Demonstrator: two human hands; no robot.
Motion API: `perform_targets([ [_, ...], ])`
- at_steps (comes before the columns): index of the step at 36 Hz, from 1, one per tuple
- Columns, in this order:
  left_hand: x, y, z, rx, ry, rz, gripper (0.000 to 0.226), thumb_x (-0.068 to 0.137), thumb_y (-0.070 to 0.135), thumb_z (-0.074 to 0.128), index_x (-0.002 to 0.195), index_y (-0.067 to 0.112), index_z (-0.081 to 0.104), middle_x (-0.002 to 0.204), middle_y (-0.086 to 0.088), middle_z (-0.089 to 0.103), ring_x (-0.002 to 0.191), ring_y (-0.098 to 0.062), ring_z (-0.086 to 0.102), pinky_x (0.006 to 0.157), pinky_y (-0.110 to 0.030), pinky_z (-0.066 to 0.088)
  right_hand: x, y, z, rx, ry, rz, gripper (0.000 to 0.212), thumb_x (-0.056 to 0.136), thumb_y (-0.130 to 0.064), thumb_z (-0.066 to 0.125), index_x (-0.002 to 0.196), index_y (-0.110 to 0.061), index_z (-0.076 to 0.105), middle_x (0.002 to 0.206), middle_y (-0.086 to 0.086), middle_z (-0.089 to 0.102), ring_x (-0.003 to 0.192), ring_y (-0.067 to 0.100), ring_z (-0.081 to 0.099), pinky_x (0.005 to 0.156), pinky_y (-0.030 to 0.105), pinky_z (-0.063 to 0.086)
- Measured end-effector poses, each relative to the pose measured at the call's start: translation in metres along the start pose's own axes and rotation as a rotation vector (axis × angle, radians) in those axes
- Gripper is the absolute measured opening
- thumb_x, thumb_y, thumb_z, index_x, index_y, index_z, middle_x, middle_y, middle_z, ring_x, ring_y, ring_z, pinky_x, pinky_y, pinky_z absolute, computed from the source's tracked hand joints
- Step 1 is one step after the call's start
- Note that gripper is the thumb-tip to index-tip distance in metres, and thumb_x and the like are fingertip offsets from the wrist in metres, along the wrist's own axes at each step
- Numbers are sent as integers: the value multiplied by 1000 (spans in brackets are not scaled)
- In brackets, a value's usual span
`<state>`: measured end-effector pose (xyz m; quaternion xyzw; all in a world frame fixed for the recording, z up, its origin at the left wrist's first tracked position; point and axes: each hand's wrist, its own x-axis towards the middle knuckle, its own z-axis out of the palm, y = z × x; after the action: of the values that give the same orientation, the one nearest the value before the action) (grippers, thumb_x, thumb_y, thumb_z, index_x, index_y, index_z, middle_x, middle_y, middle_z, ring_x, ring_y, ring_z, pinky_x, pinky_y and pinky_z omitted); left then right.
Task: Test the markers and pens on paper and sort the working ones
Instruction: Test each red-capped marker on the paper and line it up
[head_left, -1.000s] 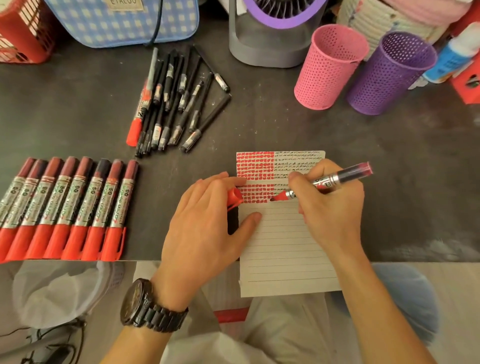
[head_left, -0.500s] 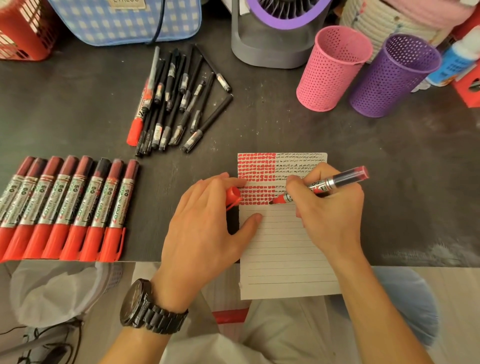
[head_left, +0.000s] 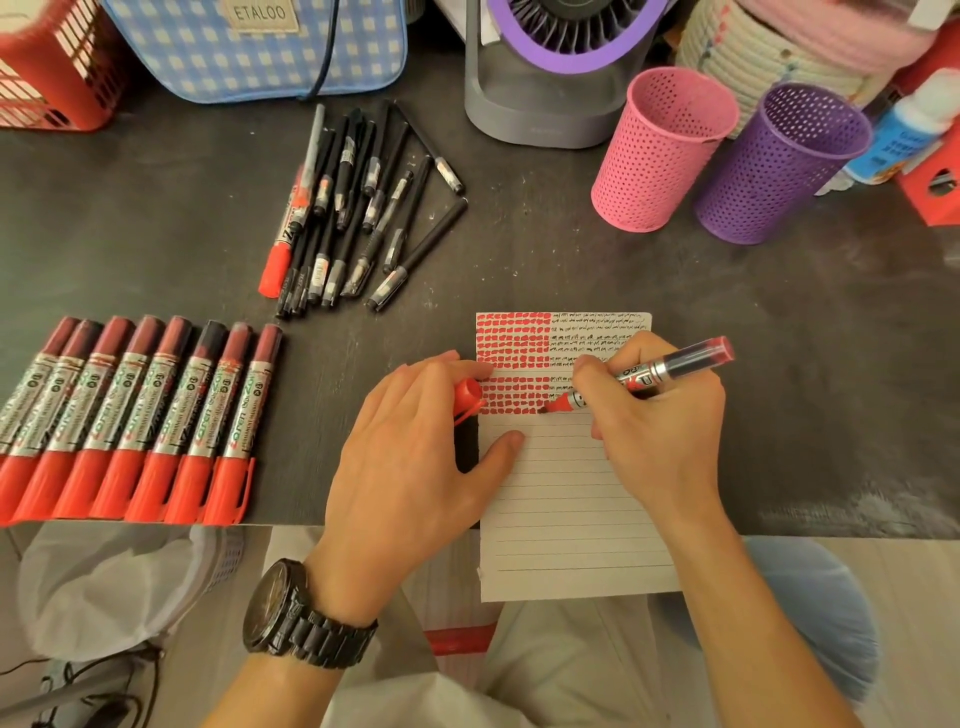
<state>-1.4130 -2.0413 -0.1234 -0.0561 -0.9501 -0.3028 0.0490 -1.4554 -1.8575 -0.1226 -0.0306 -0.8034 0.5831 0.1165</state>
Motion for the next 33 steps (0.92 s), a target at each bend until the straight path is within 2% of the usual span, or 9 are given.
perform_targets([
  [5,0,0,0,-12,1,3,51,84,52,69,124,24,56,125,14,59,129,-2,43,109,-1,7,0,1,0,12,-5,-2,27,84,-16,69,61,-9,56,47,2,56,40,10,52,44,24,45],
  [9,0,-1,0,-4,12,9,51,84,52,69,124,24,56,125,14,59,130,-2,44,109,-7,13,1,1,0,-3,-4,-19,27,84,-15,69,61,-9,56,48,2,56,41,10,52,44,27,46],
  [13,0,-1,1,-2,31,15,50,84,51,70,123,23,57,124,14,60,129,-2,43,109,-15,18,1,2,-1,-10,-2,-24,28,87,-9,70,62,-10,57,48,0,57,41,9,53,44,23,46],
  [16,-1,0,1,4,36,11,51,84,52,69,124,23,56,125,15,59,130,-1,43,110,-20,23,0,1,-1,-11,-2,-16,28,86,-7,70,62,-8,57,49,3,57,42,12,53,45,31,48],
  [21,0,-1,0,4,34,12,50,84,51,70,124,23,56,125,14,59,128,-1,42,107,-13,17,-1,-1,-1,-22,1,-15,28,86,-9,72,62,-9,59,48,3,58,43,20,57,50,41,51],
  [23,0,-1,1,9,43,16,50,84,51,70,124,24,56,125,15,58,128,-1,42,107,-13,17,-1,-2,0,-14,1,-17,28,85,-11,71,61,-11,57,47,2,57,42,19,55,47,39,50],
  [25,0,-2,2,13,58,24,50,84,52,69,123,25,56,123,21,53,128,0,42,107,-13,18,0,-3,-2,34,13,-6,31,85,-11,69,58,-15,54,45,-1,55,38,12,51,41,30,43],
  [28,0,-4,2,18,72,32,50,84,54,69,125,27,55,119,28,42,128,2,41,108,-14,19,5,-5,-10,249,74,92,36,85,-13,70,56,-20,50,40,-3,48,34,10,41,39,20,33],
  [33,1,-5,1,20,76,31,50,85,58,67,126,34,52,118,33,40,128,7,38,106,-23,28,9,-8,-15,413,76,175,38,86,-31,75,59,-22,50,42,-2,43,36,10,36,39,22,32],
])
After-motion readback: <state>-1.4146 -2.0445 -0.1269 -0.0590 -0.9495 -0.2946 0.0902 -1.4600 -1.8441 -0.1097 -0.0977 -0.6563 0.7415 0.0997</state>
